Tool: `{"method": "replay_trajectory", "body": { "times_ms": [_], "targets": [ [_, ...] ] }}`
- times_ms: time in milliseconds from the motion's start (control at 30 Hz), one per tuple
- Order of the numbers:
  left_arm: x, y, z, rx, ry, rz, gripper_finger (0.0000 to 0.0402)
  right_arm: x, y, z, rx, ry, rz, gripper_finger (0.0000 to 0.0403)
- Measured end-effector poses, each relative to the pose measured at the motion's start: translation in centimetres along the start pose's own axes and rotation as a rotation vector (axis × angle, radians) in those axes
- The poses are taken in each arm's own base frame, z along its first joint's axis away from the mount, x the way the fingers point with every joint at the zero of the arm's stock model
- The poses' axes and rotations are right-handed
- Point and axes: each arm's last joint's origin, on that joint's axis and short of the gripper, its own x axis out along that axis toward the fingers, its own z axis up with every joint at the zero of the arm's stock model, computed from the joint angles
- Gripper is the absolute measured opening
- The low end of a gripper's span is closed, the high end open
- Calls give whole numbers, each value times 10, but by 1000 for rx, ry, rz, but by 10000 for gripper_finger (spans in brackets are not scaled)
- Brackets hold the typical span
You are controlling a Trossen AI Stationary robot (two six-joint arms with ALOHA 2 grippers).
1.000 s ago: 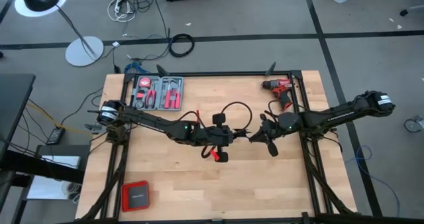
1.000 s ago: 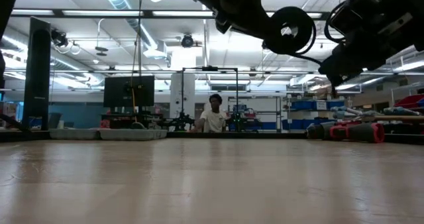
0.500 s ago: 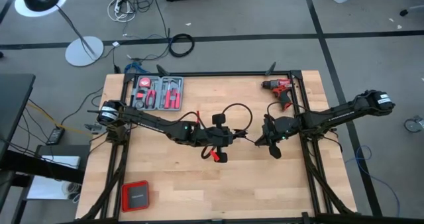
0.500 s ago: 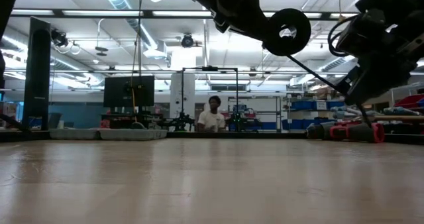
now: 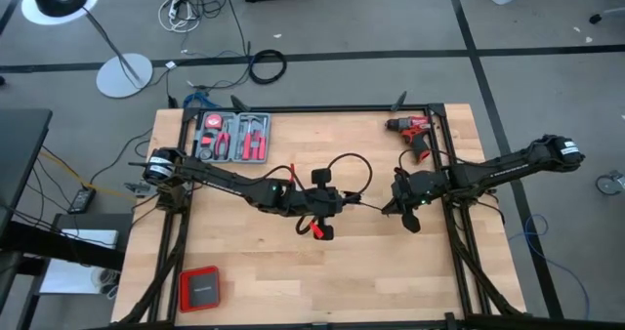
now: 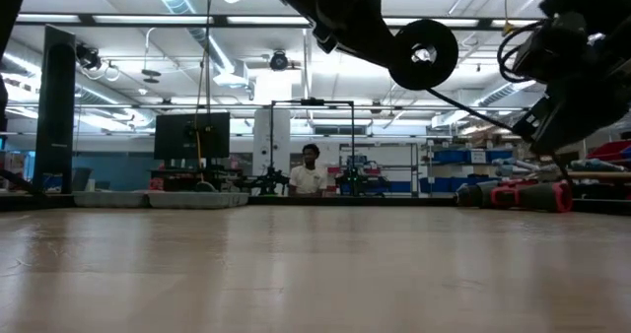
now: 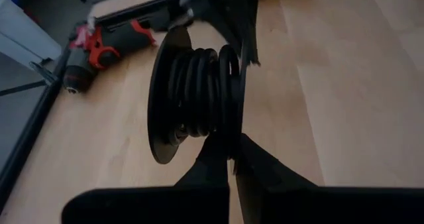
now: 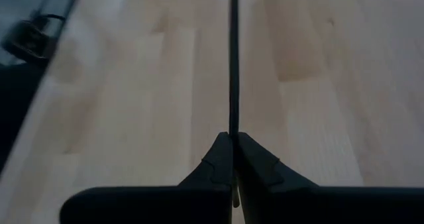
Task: Coil cords
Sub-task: Coil the black wire on the spool
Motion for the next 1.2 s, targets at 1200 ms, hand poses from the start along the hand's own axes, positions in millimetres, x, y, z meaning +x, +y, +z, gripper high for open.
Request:
{"method": "replay_trajectory", "body": {
  "times_ms": [1200],
  "targets": [
    [-39, 17, 35, -40, 243, -375, 8, -21, 62, 142, -650, -303, 45, 2]
  ]
}}
